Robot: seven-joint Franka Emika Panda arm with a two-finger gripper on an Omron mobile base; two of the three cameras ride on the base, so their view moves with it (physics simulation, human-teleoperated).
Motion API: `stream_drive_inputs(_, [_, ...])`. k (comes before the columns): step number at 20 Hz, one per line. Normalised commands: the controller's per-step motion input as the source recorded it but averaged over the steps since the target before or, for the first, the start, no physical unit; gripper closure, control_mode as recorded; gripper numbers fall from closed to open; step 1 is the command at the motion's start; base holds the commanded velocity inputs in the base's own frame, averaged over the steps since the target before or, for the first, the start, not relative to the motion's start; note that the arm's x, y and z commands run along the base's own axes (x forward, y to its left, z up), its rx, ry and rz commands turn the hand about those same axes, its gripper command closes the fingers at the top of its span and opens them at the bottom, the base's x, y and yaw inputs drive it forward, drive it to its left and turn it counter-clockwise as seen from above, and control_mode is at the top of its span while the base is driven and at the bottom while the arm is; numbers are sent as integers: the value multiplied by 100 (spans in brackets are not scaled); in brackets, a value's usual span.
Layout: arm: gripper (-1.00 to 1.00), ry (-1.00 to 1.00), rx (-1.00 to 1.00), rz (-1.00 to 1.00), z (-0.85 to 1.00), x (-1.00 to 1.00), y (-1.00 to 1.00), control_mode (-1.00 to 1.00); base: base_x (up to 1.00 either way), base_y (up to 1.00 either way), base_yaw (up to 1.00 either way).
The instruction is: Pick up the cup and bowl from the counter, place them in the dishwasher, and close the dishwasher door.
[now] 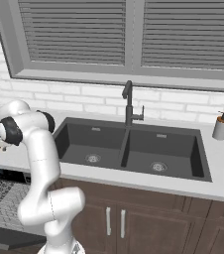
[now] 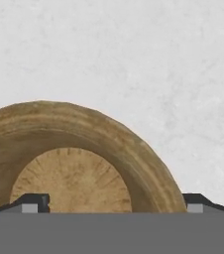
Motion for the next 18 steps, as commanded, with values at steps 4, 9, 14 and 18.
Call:
stream_drive_inputs(4, [-100,0,0,0,0,0,0,-100,0,0,0])
stream_drive_inputs(9, [100,0,0,0,0,0,0,-100,0,0,0])
stream_drive_inputs(14, [100,0,0,0,0,0,0,-100,0,0,0])
stream_drive_inputs(18, [100,0,0,0,0,-13,-6,-100,0,0,0])
